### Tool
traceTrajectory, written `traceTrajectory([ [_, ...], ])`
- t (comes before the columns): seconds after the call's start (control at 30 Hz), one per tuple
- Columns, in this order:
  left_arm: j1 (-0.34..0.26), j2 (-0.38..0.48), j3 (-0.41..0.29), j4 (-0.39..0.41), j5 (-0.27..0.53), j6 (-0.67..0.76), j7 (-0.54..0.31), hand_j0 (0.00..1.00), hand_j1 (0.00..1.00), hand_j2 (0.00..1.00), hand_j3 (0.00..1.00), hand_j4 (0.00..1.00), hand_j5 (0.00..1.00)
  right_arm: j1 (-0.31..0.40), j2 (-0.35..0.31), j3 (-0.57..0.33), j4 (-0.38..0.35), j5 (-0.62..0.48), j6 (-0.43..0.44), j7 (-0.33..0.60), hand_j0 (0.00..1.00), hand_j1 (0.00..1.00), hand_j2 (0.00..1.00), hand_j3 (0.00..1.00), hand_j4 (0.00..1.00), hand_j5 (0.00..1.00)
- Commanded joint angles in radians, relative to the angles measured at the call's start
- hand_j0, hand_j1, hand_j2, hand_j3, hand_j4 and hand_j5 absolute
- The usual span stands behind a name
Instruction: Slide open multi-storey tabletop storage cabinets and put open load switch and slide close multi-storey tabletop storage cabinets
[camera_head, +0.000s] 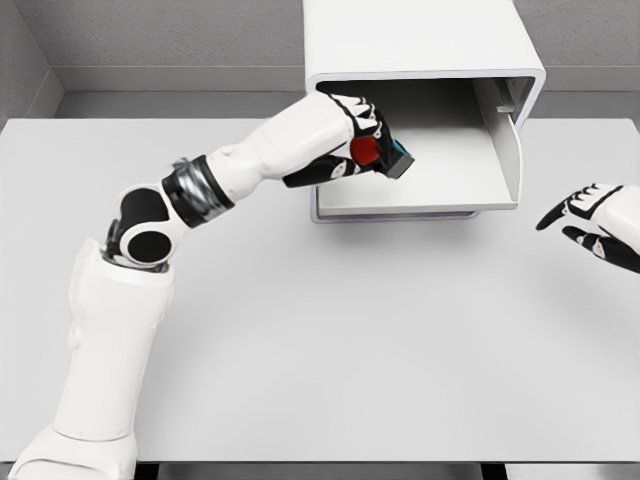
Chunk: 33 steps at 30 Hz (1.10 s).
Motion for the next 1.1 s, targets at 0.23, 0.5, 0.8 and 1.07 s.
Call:
traceTrajectory([
  [0.23,-0.026,0.0,-0.033,0.054,-0.038,0.003,0.001,0.37,0.37,0.37,0.37,0.37,0.37,0.017,0.005,-0.007,-0.01,0.003,0.002,0.001,0.53,0.53,0.53,0.53,0.53,0.53],
  [0.5,-0.031,0.0,-0.049,0.056,-0.077,0.003,0.001,0.37,0.37,0.37,0.37,0.37,0.37,0.017,0.005,-0.009,-0.012,0.008,0.002,0.001,0.53,0.53,0.53,0.53,0.53,0.53],
  [0.8,-0.034,0.0,-0.072,0.056,-0.082,0.003,0.001,0.38,0.38,0.38,0.38,0.38,0.38,0.018,0.005,-0.01,-0.026,0.006,0.002,0.001,0.53,0.53,0.53,0.53,0.53,0.53],
  [1.07,-0.055,0.0,-0.084,0.045,-0.082,0.003,0.001,0.38,0.38,0.38,0.38,0.38,0.38,0.023,0.003,-0.023,-0.03,0.006,0.002,-0.001,0.54,0.54,0.54,0.54,0.54,0.54],
])
